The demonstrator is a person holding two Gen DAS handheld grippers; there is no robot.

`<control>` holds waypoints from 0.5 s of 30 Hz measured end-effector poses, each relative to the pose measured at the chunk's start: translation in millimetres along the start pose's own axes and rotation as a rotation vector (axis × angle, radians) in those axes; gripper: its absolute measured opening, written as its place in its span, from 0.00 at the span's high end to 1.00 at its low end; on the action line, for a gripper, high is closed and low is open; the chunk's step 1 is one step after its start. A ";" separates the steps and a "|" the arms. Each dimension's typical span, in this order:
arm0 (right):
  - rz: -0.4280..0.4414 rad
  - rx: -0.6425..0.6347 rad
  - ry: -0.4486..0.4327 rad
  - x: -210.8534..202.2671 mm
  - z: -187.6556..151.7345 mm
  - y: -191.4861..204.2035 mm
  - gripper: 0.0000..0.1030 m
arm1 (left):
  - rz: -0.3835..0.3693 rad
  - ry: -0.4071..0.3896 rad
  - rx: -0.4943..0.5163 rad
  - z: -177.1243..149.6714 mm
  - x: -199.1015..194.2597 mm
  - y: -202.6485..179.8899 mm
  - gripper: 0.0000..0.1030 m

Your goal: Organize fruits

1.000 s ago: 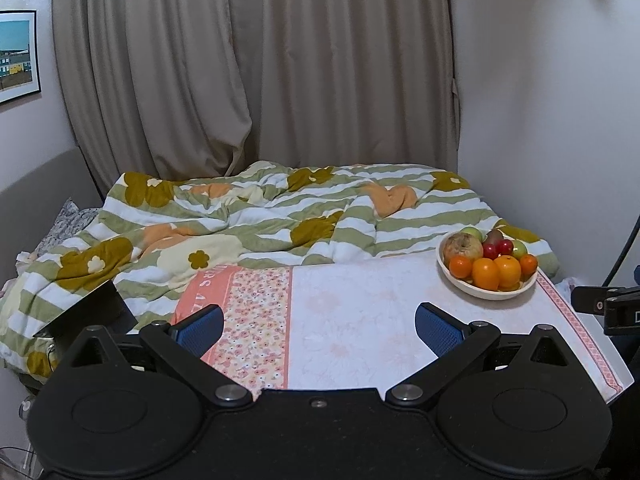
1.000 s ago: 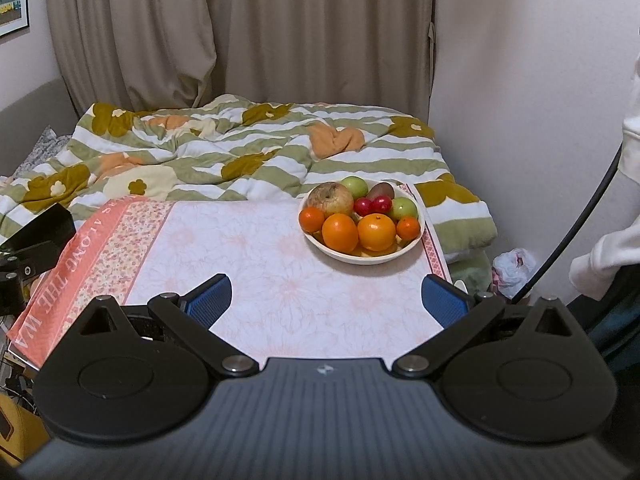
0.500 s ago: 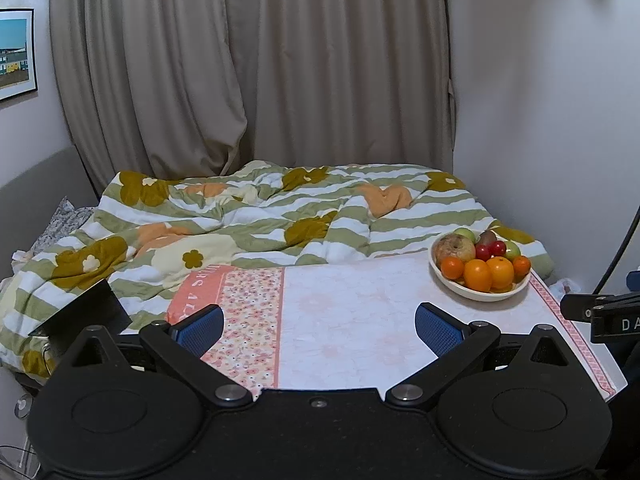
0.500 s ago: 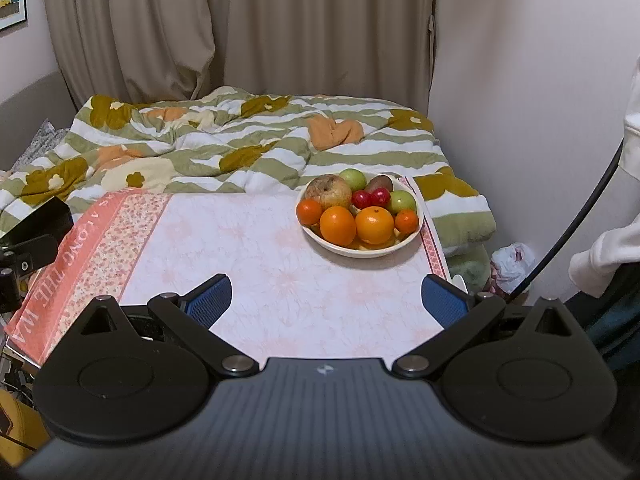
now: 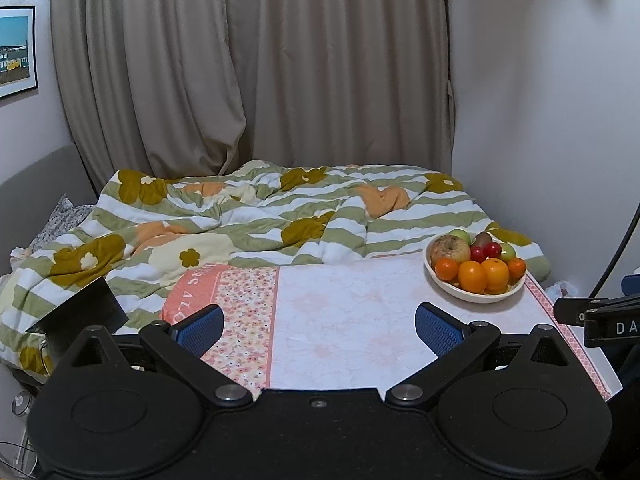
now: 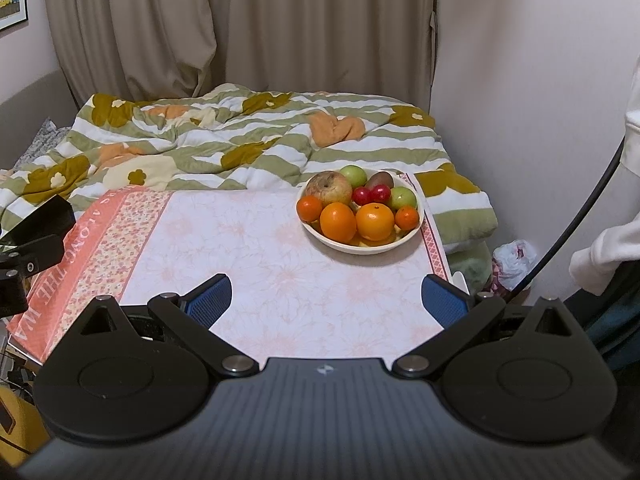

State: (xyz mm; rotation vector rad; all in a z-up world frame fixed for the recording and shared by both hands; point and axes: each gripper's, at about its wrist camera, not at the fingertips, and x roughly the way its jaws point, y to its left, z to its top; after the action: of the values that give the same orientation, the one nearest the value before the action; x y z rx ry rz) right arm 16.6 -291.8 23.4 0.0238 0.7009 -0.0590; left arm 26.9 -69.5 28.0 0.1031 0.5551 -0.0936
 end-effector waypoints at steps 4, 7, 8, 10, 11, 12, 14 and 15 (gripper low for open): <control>-0.001 0.001 0.001 -0.3 0.0 -0.1 0.00 | 0.000 -0.001 -0.001 0.0 0.0 -0.3 0.00; -0.001 0.000 0.002 0.0 0.3 -0.3 0.00 | 0.001 0.001 -0.001 -0.1 0.2 -1.8 0.00; 0.000 0.000 0.002 0.0 0.4 -0.4 0.00 | 0.001 0.002 -0.002 -0.1 -0.1 -2.5 0.00; 0.001 0.000 0.002 0.1 0.6 -0.5 0.00 | -0.001 0.003 -0.003 -0.4 0.2 -2.8 0.00; 0.002 -0.003 0.003 -0.7 -0.4 0.6 0.00 | -0.004 0.004 -0.007 -0.5 -0.2 -3.3 0.00; 0.002 -0.006 0.004 -1.4 -1.4 1.7 0.00 | -0.006 0.004 -0.010 -1.1 -0.3 -4.6 0.00; 0.002 -0.004 0.006 -1.7 -1.9 2.8 0.00 | -0.005 0.005 -0.012 -2.2 -0.5 -7.0 0.00; 0.004 -0.004 0.008 -1.5 -2.5 3.6 0.00 | -0.003 0.005 -0.012 -2.5 -0.5 -7.7 0.00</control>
State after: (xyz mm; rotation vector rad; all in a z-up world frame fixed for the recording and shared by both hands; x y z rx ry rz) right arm 14.0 -288.1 22.5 0.0215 0.7087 -0.0533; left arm 24.3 -76.8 25.6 0.0906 0.5611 -0.0926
